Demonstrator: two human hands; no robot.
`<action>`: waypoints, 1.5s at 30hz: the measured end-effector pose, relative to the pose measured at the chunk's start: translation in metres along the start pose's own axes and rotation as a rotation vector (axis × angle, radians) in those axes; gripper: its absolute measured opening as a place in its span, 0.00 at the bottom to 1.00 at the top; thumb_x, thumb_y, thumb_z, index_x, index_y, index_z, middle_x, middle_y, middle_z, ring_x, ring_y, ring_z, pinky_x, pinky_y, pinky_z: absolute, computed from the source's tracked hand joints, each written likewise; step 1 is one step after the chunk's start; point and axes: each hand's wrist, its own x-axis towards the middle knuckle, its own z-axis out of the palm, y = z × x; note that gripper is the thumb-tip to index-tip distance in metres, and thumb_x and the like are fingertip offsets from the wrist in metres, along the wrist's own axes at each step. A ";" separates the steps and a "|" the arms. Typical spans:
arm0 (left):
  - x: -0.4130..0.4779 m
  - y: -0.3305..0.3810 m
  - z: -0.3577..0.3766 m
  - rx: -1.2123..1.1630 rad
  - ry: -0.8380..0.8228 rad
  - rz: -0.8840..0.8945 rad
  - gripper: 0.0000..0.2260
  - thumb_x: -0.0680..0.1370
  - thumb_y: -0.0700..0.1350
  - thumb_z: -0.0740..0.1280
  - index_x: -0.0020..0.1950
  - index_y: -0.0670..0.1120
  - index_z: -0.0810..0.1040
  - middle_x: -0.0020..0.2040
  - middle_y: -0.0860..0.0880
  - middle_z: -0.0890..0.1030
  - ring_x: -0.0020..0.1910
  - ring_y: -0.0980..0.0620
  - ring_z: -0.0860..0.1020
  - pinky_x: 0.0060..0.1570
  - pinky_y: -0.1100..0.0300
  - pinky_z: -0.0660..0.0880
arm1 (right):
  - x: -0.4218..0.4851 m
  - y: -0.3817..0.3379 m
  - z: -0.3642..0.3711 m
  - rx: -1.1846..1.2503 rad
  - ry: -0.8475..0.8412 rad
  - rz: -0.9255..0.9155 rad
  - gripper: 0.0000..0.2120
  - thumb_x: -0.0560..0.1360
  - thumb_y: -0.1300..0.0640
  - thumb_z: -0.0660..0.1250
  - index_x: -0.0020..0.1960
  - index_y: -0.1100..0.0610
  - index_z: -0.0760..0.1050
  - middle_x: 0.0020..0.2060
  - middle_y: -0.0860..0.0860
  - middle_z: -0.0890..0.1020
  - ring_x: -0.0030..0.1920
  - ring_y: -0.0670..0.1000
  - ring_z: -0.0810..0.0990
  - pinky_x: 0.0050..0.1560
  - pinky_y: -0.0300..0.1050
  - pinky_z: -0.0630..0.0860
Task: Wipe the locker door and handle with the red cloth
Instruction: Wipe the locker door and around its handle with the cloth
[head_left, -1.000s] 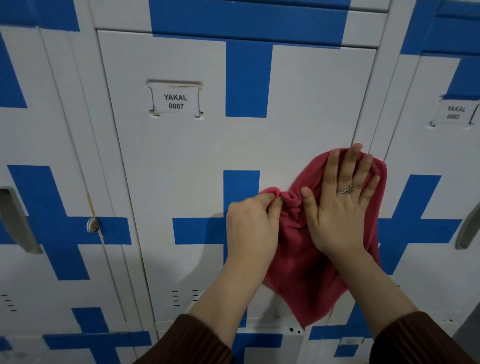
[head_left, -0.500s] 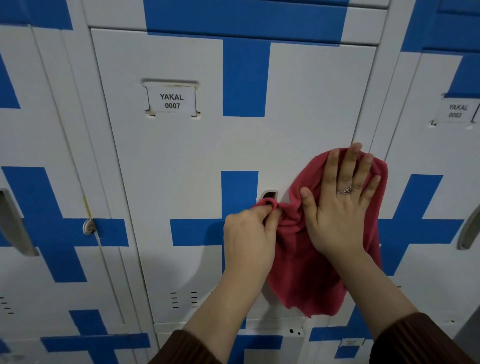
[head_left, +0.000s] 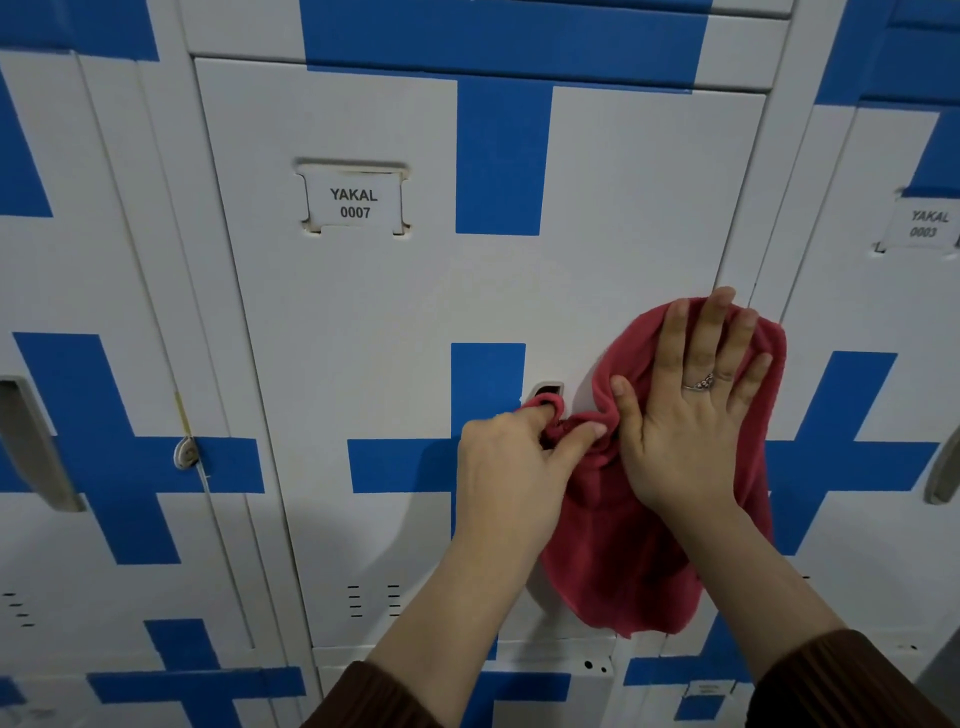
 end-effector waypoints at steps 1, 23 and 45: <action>0.002 0.000 0.001 0.016 0.018 -0.004 0.17 0.72 0.55 0.71 0.36 0.41 0.81 0.23 0.52 0.73 0.25 0.52 0.70 0.37 0.55 0.71 | 0.000 0.000 0.000 0.002 0.005 -0.001 0.30 0.78 0.39 0.41 0.74 0.54 0.40 0.72 0.56 0.43 0.70 0.48 0.30 0.68 0.50 0.30; 0.000 -0.010 0.011 0.086 0.159 0.078 0.18 0.75 0.51 0.61 0.31 0.42 0.78 0.23 0.46 0.75 0.24 0.45 0.72 0.31 0.50 0.73 | 0.000 0.000 0.000 0.005 -0.003 0.002 0.31 0.78 0.38 0.41 0.74 0.54 0.41 0.72 0.55 0.43 0.70 0.48 0.30 0.68 0.50 0.30; -0.005 -0.005 0.004 -0.007 0.040 0.035 0.18 0.72 0.58 0.68 0.31 0.44 0.78 0.20 0.52 0.72 0.23 0.55 0.72 0.33 0.58 0.73 | -0.001 -0.001 -0.001 -0.002 -0.001 0.003 0.31 0.78 0.39 0.41 0.74 0.55 0.43 0.72 0.55 0.44 0.71 0.49 0.30 0.68 0.50 0.30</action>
